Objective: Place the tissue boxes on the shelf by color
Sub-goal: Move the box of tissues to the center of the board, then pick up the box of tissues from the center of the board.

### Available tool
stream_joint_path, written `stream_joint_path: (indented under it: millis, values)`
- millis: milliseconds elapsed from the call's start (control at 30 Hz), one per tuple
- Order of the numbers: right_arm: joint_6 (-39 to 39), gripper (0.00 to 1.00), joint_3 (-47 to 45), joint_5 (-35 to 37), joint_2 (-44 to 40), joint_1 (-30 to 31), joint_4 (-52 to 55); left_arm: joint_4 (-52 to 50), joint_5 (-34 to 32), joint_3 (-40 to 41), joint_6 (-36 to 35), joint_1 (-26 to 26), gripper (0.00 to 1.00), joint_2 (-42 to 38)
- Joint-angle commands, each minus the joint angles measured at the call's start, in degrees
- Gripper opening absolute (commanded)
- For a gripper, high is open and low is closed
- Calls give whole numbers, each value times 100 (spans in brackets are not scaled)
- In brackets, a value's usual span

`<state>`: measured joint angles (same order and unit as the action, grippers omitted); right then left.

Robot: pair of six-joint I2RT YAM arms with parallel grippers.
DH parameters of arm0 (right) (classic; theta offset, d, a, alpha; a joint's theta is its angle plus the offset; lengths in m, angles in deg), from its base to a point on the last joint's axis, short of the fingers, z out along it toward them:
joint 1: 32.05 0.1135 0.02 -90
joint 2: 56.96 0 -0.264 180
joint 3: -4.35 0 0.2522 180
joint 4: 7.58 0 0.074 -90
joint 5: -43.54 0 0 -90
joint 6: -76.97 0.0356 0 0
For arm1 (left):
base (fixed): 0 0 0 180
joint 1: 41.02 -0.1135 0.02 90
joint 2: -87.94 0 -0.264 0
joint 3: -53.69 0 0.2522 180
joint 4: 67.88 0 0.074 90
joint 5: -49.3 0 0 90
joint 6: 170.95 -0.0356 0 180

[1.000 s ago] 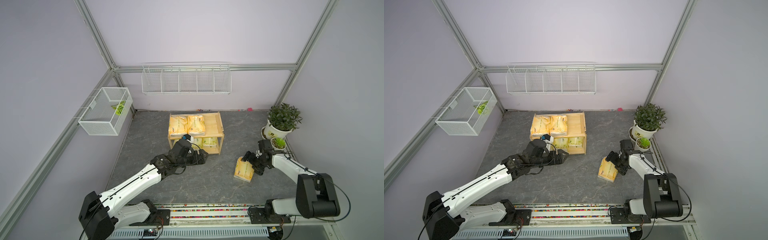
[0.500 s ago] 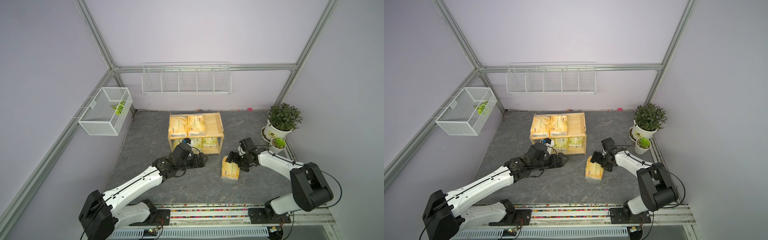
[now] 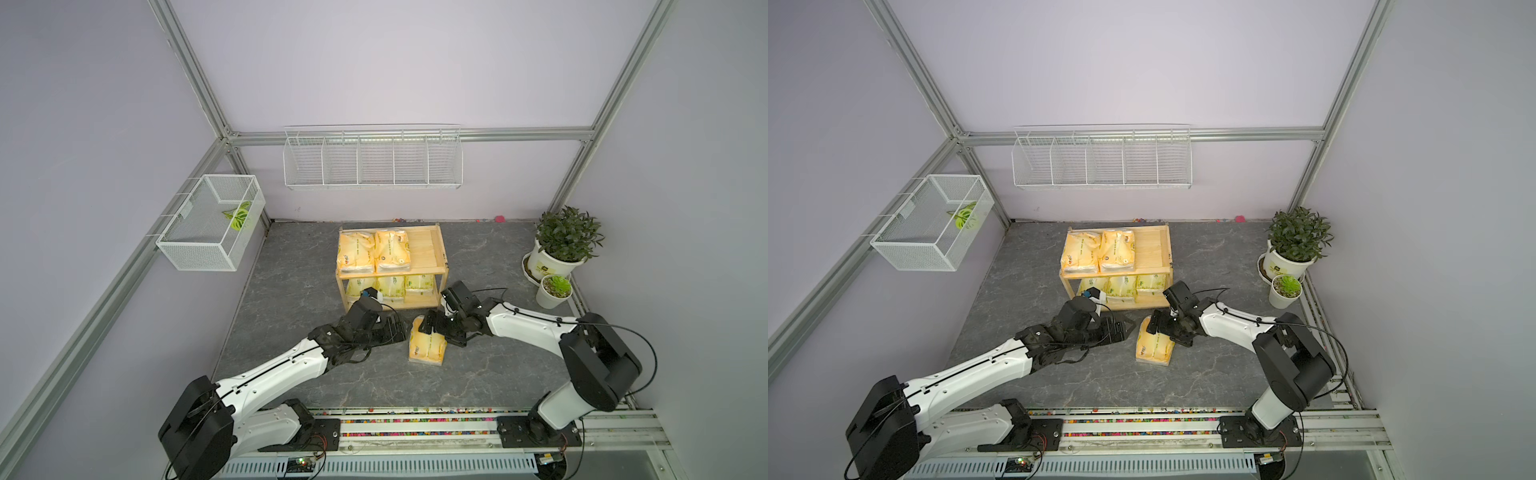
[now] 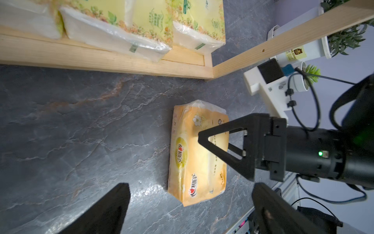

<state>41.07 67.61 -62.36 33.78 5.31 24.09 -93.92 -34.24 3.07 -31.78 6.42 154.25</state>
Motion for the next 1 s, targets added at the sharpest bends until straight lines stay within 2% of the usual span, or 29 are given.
stream_joint_path:
  millis: [0, 233, 533, 733, 967]
  values:
    - [206, 97, -213, -21, -527, -49, -46, 306, -97, 142, 255, 29, 100, 69]
    - [286, 97, -1295, -591, -1476, -423, -469, 877, 167, 214, 211, 28, 100, 667]
    - [348, 97, -2427, -1165, -2085, -602, -1130, 1890, 550, 333, 239, 28, 100, 1430]
    - [622, 96, -3061, -1431, -2193, -687, -1854, 2678, 780, 467, 387, 27, 100, 1901]
    - [804, 95, -3352, -1601, -1737, -678, -2603, 3185, 890, 693, 615, 33, 100, 2127]
